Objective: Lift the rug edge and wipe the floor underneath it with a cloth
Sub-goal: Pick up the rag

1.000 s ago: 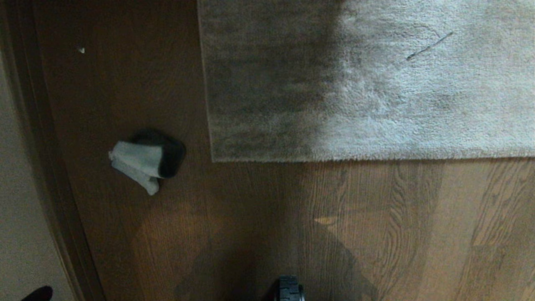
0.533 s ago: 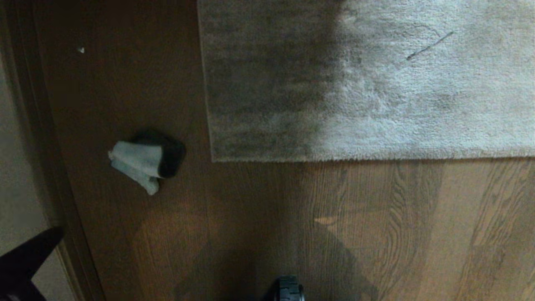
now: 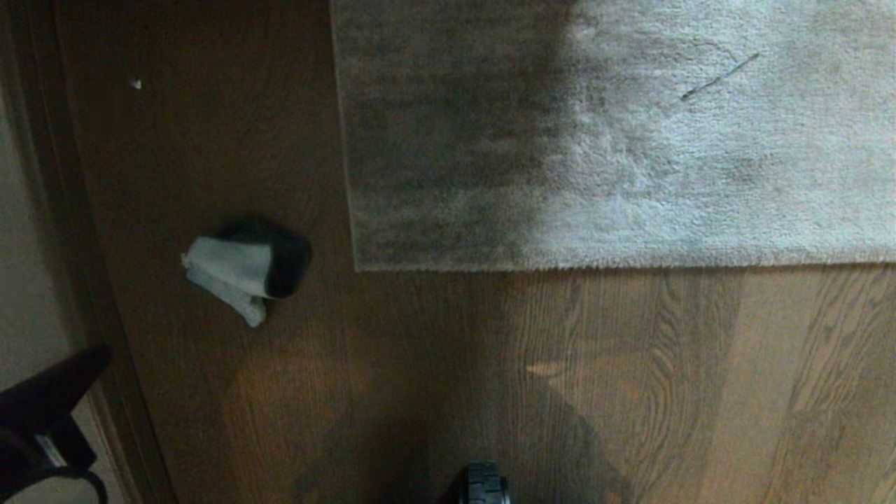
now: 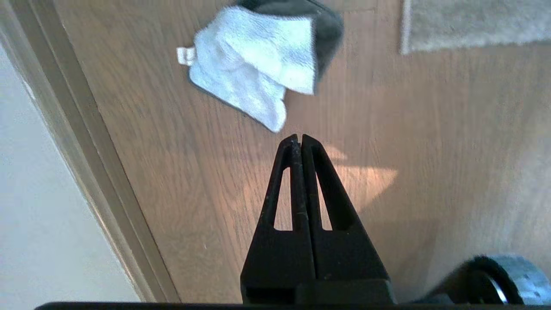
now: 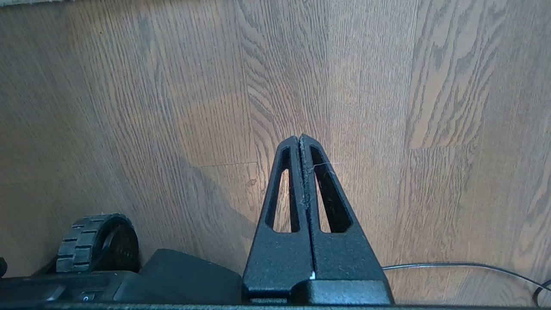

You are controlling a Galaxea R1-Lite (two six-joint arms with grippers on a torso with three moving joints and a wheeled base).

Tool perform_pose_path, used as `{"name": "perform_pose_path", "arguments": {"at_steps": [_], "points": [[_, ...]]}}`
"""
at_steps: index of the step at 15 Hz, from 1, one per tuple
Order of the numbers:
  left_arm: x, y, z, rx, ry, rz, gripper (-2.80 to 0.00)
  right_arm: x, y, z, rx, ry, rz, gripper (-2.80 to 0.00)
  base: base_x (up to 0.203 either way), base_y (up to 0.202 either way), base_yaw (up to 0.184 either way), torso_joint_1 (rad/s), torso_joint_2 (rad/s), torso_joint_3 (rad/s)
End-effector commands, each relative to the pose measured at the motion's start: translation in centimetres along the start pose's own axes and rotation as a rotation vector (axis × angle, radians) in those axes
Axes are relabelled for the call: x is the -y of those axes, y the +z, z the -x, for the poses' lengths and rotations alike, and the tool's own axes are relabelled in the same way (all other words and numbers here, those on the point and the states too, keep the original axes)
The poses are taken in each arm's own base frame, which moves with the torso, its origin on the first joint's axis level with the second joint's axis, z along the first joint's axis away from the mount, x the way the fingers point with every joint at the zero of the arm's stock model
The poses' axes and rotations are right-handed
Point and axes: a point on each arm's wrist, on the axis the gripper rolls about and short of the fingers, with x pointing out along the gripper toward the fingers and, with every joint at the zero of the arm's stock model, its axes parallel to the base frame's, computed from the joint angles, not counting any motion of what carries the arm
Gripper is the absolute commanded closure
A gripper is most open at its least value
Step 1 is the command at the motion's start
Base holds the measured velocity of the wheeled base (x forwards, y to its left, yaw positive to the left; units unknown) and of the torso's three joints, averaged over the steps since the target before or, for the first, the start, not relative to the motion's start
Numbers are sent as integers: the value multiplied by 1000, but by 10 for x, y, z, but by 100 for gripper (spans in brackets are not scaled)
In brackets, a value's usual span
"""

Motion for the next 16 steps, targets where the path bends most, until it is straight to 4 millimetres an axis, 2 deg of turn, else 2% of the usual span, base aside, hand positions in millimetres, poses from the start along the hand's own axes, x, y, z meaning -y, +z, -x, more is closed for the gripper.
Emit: {"name": "perform_pose_path", "arguments": {"at_steps": [1, 10, 11, 16], "points": [[0, 1, -14, -15, 16, -1, 0, 0, 0, 0, 1, 1, -1, 0, 0, 0, 0, 0, 0, 0], [-11, 2, -61, 21, 94, 2, 0, 0, 0, 0, 1, 1, -1, 0, 0, 0, 0, 0, 0, 0], [-11, 1, -65, 20, 95, 3, -280, 0, 0, 0, 1, 1, -1, 0, 0, 0, 0, 0, 0, 0], [-11, -2, -79, -6, 84, 13, -280, 0, 0, 0, 1, 1, -1, 0, 0, 0, 0, 0, 0, 0]]}}
